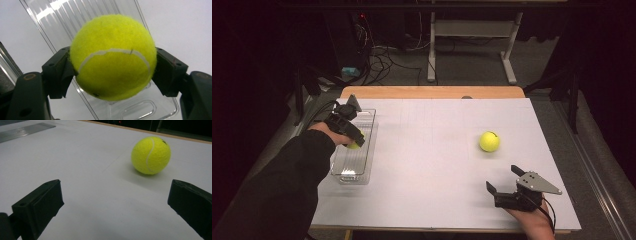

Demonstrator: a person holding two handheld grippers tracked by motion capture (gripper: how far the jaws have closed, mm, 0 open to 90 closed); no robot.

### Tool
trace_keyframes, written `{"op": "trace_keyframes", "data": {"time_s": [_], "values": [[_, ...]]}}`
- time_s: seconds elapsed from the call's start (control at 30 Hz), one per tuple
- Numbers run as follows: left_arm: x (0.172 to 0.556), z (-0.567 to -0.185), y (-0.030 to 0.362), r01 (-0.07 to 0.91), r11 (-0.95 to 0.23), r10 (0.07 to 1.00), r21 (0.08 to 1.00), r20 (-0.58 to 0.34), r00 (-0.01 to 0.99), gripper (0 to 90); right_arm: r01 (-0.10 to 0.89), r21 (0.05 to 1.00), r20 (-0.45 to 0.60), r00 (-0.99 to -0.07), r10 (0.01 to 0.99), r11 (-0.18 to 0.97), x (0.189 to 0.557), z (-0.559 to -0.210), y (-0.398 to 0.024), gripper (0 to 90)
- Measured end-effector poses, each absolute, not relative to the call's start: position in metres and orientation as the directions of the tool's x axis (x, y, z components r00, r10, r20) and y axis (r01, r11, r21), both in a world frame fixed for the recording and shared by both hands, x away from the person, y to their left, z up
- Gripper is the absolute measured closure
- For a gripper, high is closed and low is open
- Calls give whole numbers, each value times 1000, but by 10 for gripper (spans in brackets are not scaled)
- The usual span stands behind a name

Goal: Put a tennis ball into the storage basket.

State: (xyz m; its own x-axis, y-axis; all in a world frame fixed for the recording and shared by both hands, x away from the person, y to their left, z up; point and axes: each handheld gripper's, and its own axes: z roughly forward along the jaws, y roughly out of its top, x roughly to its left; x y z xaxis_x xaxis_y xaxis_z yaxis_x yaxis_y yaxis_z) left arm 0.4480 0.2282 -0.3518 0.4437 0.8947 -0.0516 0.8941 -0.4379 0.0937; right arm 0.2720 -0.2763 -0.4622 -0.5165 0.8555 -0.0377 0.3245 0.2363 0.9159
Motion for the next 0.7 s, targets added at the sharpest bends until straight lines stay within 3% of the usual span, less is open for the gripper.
{"op": "trace_keyframes", "data": {"time_s": [0.23, 0.7], "values": [[460, -348, 229, 905, -408, 908, 118, -49, 416, 260, 325, 914, -42, -521, 852, 244, 272, -463, -275, 0], [475, -371, 222, 911, -405, 913, 75, -12, 407, 256, 327, 914, -36, -525, 850, 241, 272, -464, -275, 0]]}}
